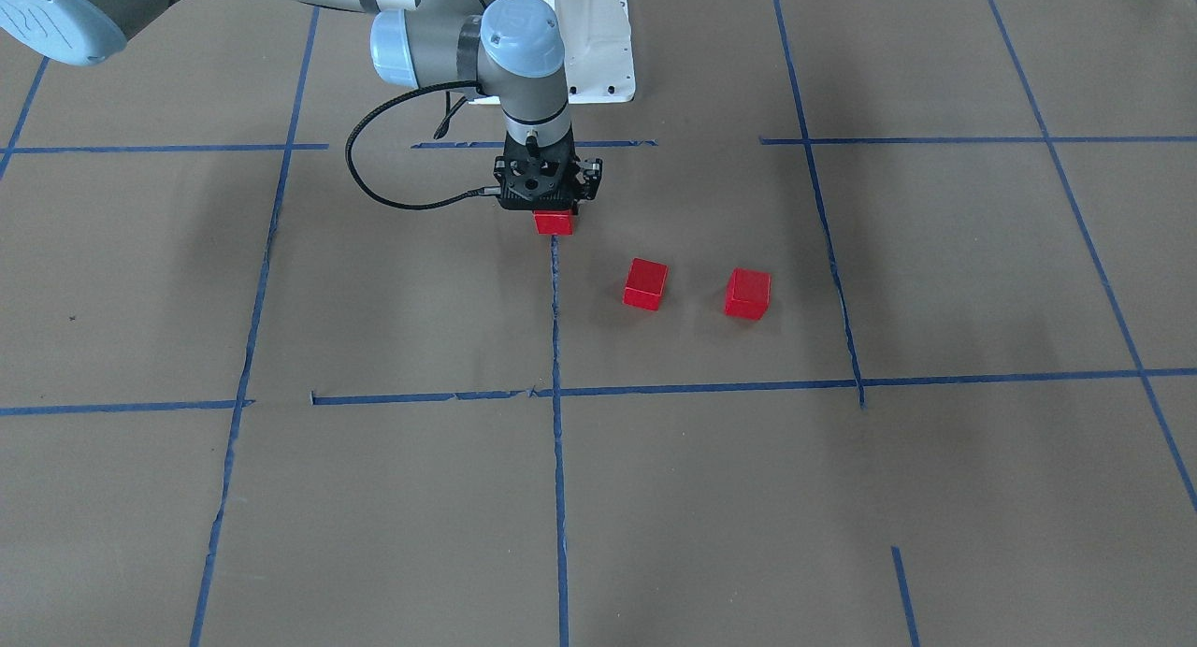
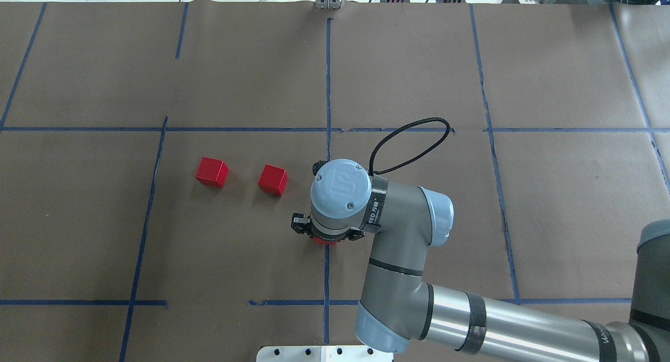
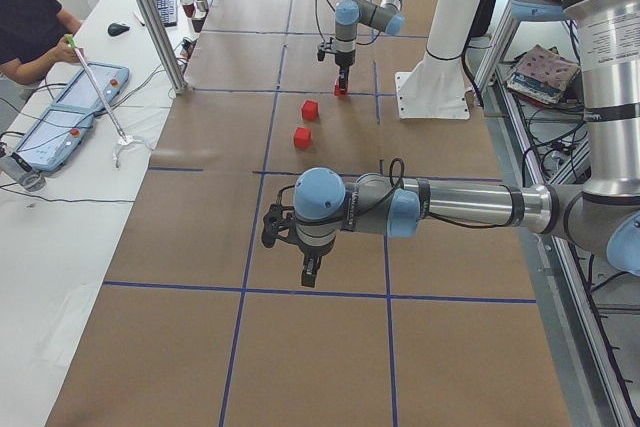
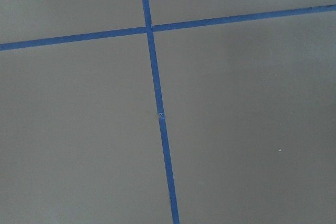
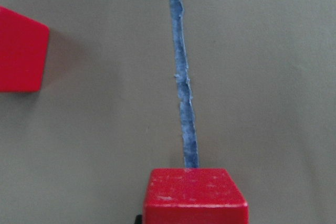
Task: Form red blocks into L shape at center
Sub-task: 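Carry the red cube with the right gripper toward the table center and lower it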
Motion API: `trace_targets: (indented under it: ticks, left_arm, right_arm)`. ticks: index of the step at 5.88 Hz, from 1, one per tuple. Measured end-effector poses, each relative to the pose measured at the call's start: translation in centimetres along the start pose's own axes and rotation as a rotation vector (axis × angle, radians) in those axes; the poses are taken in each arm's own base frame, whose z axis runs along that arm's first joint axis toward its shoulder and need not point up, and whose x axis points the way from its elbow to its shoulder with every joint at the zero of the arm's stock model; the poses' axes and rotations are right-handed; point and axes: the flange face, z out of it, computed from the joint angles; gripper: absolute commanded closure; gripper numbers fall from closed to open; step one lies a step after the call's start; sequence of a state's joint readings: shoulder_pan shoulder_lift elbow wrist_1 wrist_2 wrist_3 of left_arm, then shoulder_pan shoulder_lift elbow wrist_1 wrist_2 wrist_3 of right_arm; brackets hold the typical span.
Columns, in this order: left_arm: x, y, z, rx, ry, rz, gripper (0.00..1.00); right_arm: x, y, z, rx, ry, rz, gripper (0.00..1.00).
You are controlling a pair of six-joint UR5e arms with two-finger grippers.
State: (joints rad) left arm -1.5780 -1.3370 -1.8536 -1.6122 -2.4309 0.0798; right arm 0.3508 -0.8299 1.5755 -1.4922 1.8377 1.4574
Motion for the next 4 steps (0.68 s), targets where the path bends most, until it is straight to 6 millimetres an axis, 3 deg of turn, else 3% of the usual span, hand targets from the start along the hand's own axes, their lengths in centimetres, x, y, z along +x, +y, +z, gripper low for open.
trace_targets:
  ticks: [1, 2, 4]
  left_arm:
    - [0.03, 0.01, -0.04, 0.001, 0.000, 0.000, 0.00]
    - [0.07, -0.03, -0.08, 0.002, 0.000, 0.001, 0.00]
    - [0.25, -0.29, -0.25, 0.006, 0.000, 0.006, 0.00]
  right_arm:
    - [0.04, 0.00, 0.18, -0.001, 0.004, 0.001, 0.16]
    - [0.12, -0.05, 0.46, -0.001, 0.009, 0.002, 0.00]
    - [-0.56, -0.04, -0.09, 0.007, -0.001, -0.006, 0.00]
